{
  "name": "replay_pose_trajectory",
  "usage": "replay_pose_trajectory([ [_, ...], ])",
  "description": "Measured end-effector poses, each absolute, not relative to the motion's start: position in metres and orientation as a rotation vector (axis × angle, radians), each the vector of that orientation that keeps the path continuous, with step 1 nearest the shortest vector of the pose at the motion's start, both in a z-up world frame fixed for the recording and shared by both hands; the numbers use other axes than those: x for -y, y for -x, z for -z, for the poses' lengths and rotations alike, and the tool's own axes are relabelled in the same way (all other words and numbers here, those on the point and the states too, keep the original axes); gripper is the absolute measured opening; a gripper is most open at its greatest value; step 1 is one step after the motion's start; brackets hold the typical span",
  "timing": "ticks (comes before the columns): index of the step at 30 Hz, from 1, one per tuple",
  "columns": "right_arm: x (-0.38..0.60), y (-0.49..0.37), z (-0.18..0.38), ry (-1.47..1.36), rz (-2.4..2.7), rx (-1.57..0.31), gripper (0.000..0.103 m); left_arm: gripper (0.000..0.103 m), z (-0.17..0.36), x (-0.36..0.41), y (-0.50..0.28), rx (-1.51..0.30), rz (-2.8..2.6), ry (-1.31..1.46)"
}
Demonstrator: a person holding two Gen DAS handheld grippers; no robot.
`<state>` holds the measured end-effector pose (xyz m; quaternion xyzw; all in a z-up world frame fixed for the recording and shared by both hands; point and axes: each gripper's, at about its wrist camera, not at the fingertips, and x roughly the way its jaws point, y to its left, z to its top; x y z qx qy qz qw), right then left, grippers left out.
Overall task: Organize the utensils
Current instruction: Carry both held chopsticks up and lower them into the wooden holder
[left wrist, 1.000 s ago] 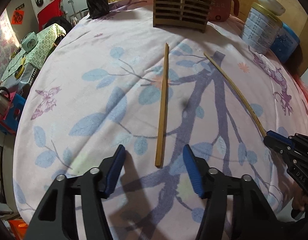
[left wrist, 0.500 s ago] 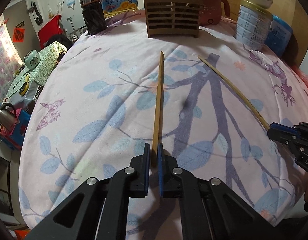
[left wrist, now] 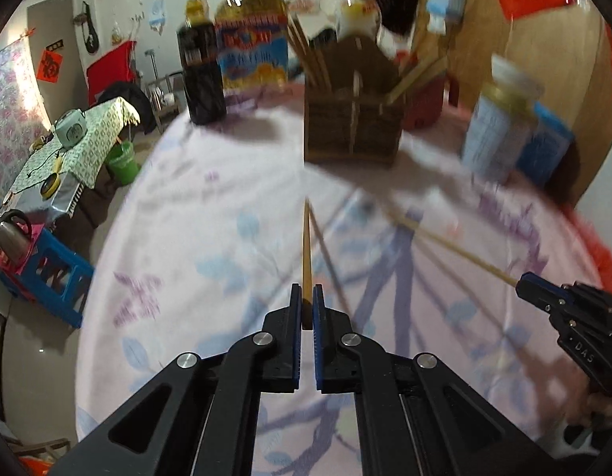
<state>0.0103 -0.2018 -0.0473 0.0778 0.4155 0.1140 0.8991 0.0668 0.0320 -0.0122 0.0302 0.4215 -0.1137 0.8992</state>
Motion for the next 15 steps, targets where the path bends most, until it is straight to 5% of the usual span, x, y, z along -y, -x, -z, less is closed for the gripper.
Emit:
replay_pose_trajectory([
  [15,0.202,-0.019,-0.038,-0.192,-0.243,-0.651,0.007,0.005,-0.059,-0.044,-0.095,-0.833,0.312,0.031],
])
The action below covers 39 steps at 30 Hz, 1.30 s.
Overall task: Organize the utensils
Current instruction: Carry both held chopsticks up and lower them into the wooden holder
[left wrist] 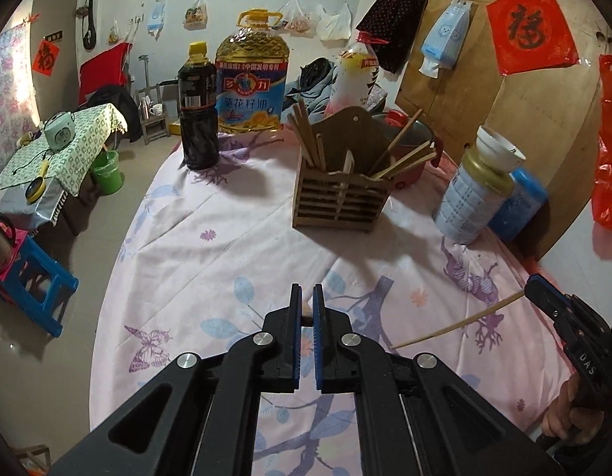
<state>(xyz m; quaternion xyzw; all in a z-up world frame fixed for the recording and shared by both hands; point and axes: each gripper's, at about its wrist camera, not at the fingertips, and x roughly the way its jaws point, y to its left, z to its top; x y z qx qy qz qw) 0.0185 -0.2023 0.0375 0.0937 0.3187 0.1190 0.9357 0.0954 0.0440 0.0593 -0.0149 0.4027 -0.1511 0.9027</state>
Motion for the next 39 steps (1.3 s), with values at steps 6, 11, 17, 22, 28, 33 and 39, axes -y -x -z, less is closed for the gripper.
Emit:
replay_pose_trajectory([
  [6,0.200,-0.018,-0.037,-0.188,-0.233,-0.671,0.007,0.005,-0.065,-0.038,-0.089,-0.826,0.343,-0.002],
  [11,0.199,-0.018,-0.031,-0.190,-0.241,-0.699,0.007,0.006,-0.063,-0.038,-0.091,-0.829,0.352,0.001],
  [17,0.202,-0.020,-0.029,-0.212,-0.245,-0.702,0.007,0.006,-0.056,-0.040,-0.097,-0.847,0.340,0.008],
  [22,0.204,-0.024,-0.024,-0.236,-0.249,-0.709,0.007,0.006,-0.050,-0.038,-0.103,-0.865,0.336,-0.001],
  [28,0.202,-0.029,-0.025,-0.222,-0.251,-0.698,0.007,0.005,-0.054,-0.035,-0.109,-0.862,0.361,0.015],
  [33,0.206,-0.044,-0.059,-0.185,-0.258,-0.613,0.007,0.005,-0.082,-0.028,-0.121,-0.815,0.394,0.002],
  [39,0.217,-0.068,-0.106,-0.183,-0.261,-0.501,0.007,0.005,-0.130,-0.019,-0.142,-0.746,0.432,0.002],
])
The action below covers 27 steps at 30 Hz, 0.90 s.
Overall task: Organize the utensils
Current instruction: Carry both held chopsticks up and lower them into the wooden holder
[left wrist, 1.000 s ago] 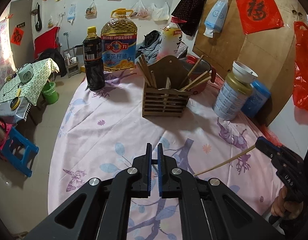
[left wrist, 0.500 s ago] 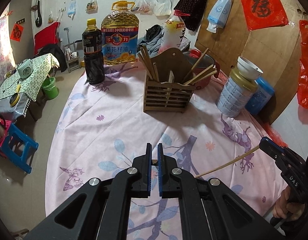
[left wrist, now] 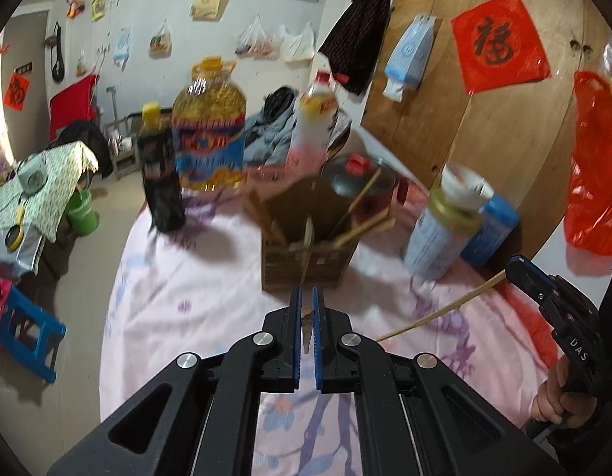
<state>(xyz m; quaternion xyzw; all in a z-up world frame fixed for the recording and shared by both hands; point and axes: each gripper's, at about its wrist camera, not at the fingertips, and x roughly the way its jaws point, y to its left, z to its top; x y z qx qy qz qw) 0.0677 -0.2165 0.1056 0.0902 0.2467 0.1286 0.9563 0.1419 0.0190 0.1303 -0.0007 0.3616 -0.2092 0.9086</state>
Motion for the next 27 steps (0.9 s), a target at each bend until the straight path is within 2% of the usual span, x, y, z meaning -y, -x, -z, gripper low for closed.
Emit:
replay_pose_trajectory([
  [8,0.219,-0.099,-0.153,-0.161,-0.252,-0.385,0.007,0.005,-0.189,-0.004,-0.171,-0.633,0.439,-0.023],
  [14,0.221,-0.124,-0.161,-0.155,-0.237,-0.352,0.007,0.005,-0.212,0.010,-0.199,-0.576,0.435,-0.025],
  [20,0.222,-0.150,-0.159,-0.158,-0.230,-0.351,0.006,0.005,-0.207,0.021,-0.231,-0.571,0.414,-0.032],
  [27,0.215,-0.186,-0.138,-0.147,-0.229,-0.391,0.007,0.005,-0.175,0.027,-0.272,-0.629,0.406,-0.033],
])
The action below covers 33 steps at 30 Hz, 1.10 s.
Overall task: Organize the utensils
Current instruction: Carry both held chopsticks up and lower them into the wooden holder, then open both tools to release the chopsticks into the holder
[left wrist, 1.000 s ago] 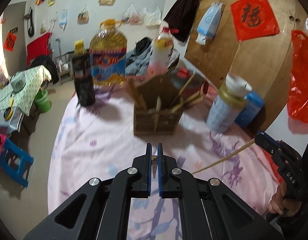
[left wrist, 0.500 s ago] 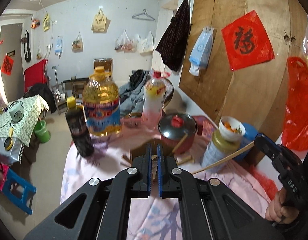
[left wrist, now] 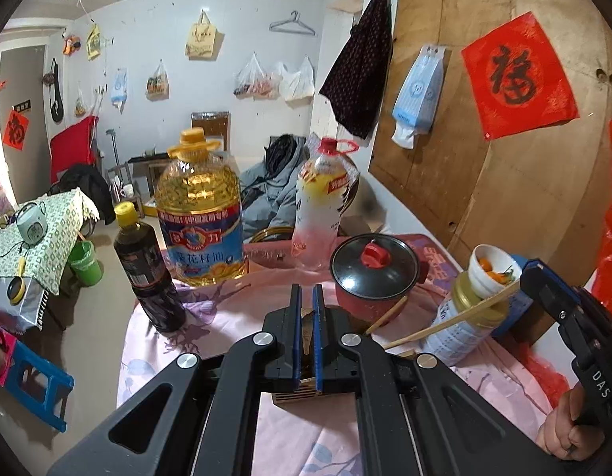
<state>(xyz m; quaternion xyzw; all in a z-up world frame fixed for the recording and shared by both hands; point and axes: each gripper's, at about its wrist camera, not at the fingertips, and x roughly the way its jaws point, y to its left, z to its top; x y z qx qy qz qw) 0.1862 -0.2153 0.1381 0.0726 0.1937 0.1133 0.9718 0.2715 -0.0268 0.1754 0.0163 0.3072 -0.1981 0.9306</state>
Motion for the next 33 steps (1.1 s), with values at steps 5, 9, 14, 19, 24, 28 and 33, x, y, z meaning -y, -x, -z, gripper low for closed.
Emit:
replay_pose_trajectory([
  [5,0.216,-0.215,-0.101,-0.173,-0.209,-0.460,0.010,0.005,-0.144,0.025,-0.299,-0.693,0.408,-0.014],
  [9,0.216,-0.236,-0.071,-0.194,-0.174,-0.571,0.012,0.006,-0.116,0.021,-0.314,-0.764,0.381,0.011],
  [14,0.227,-0.224,-0.085,-0.230,-0.167,-0.514,0.013,0.014,-0.120,0.008,-0.306,-0.740,0.352,0.016],
  [19,0.228,-0.206,-0.091,-0.241,-0.163,-0.510,0.020,0.037,-0.130,0.002,-0.283,-0.711,0.325,0.028],
  [24,0.224,-0.176,-0.089,-0.256,-0.151,-0.521,0.032,0.049,-0.132,0.000,-0.250,-0.707,0.294,-0.004],
  [28,0.221,-0.152,-0.084,-0.284,-0.138,-0.537,0.043,0.063,-0.126,-0.006,-0.225,-0.728,0.283,0.019],
  [33,0.217,-0.128,-0.074,-0.296,-0.132,-0.569,0.064,0.074,-0.109,-0.012,-0.196,-0.761,0.227,0.014],
])
